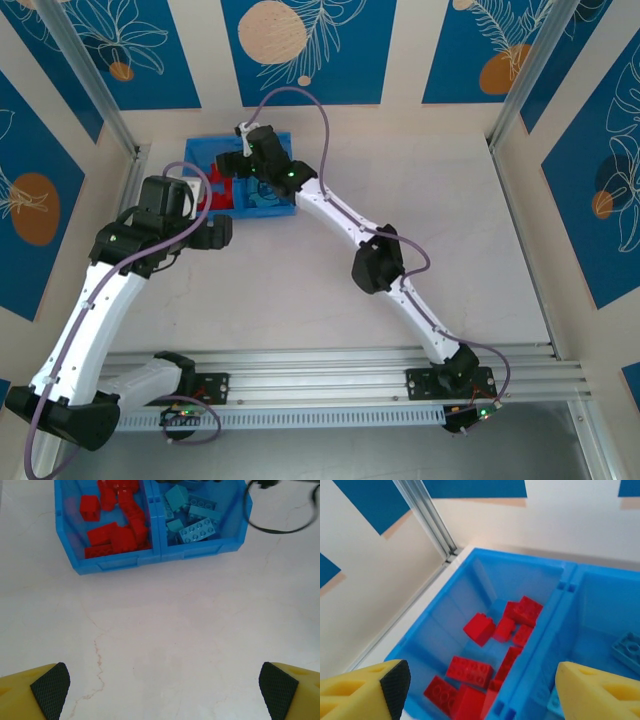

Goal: Sort the legos into containers by color

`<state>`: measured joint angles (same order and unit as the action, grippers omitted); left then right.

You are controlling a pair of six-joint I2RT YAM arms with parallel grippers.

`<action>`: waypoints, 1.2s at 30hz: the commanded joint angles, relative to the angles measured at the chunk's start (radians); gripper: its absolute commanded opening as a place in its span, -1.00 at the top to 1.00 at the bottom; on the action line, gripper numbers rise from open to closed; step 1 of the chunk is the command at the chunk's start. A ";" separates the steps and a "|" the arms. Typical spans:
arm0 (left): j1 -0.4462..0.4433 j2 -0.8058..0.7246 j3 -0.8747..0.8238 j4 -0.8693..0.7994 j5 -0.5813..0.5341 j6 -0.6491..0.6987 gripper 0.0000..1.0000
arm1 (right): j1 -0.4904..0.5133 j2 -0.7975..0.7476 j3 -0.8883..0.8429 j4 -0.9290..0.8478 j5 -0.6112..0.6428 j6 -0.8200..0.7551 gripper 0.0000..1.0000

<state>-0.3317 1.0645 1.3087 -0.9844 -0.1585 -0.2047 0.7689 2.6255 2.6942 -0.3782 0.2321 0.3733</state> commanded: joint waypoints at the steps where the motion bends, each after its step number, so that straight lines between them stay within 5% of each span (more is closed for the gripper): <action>1: -0.007 -0.002 -0.027 0.012 -0.061 -0.019 -1.00 | 0.001 -0.268 -0.155 -0.034 -0.004 -0.013 -0.59; 7: -0.002 -0.078 -0.259 0.271 -0.158 0.048 -1.00 | -0.028 -0.787 -0.908 0.243 0.039 -0.047 -0.66; 17: 0.066 -0.300 -0.761 0.825 -0.113 0.182 -1.00 | -0.168 -1.492 -1.736 0.150 0.483 0.068 -0.91; 21: 0.107 -0.279 -0.859 0.917 -0.126 0.189 -1.00 | -0.301 -1.687 -2.061 0.310 0.531 -0.007 -0.99; 28: 0.207 -0.130 -0.927 1.079 0.021 0.243 -1.00 | -0.547 -1.683 -2.303 0.522 0.389 -0.108 -0.99; 36: 0.272 0.178 -0.921 1.425 0.159 0.223 -1.00 | -0.708 -1.286 -2.239 0.870 0.118 -0.186 -0.99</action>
<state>-0.0750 1.1698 0.3721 0.2478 -0.0841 0.0078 0.0792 1.2449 0.3885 0.2802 0.4736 0.2398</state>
